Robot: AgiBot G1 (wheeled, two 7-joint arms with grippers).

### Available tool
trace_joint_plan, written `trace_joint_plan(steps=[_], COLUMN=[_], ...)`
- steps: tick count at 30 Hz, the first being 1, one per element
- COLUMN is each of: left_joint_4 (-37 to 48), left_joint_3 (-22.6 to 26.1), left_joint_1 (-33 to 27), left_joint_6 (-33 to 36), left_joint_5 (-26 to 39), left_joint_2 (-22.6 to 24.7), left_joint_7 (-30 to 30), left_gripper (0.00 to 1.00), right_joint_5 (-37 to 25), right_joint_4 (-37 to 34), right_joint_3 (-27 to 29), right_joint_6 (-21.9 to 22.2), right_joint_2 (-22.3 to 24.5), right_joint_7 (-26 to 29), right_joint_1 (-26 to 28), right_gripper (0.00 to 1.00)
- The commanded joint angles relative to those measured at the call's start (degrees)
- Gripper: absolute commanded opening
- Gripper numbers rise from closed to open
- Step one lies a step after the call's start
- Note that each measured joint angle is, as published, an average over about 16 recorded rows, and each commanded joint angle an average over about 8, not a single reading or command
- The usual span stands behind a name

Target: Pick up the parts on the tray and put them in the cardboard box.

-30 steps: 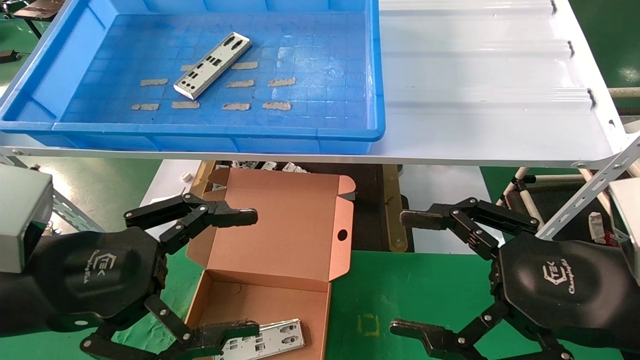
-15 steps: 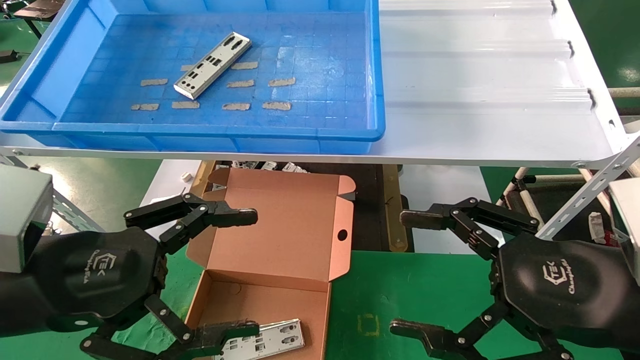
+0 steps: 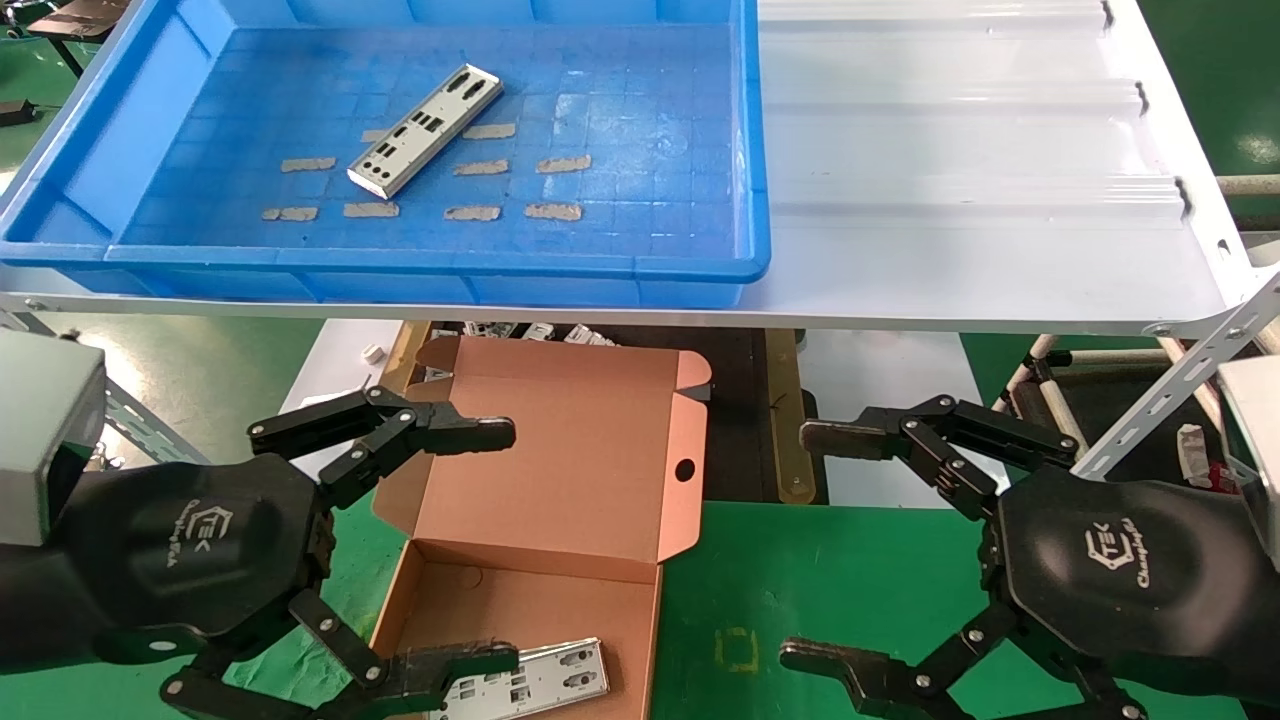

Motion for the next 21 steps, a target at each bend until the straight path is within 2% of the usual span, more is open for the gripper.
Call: trace_joint_plan(steps=[1, 21], left_joint_4=[0.0, 0.0], left_joint_3=[0.0, 0.0], left_joint_1=[0.0, 0.0], left_joint_6=[0.0, 0.0], left_joint_5=[0.0, 0.0], left_joint_2=[0.0, 0.0], left_joint_7=[0.0, 0.0], left_gripper=[1.00, 1.00], right_joint_5=[0.0, 0.0], right_joint_4=[0.0, 0.0], right_joint_3=[0.0, 0.0], right_joint_6=[0.0, 0.0], right_joint_2=[0.0, 0.0], right_joint_7=[0.0, 0.0], right_joint_1=[0.0, 0.0], right_gripper=[1.00, 1.00])
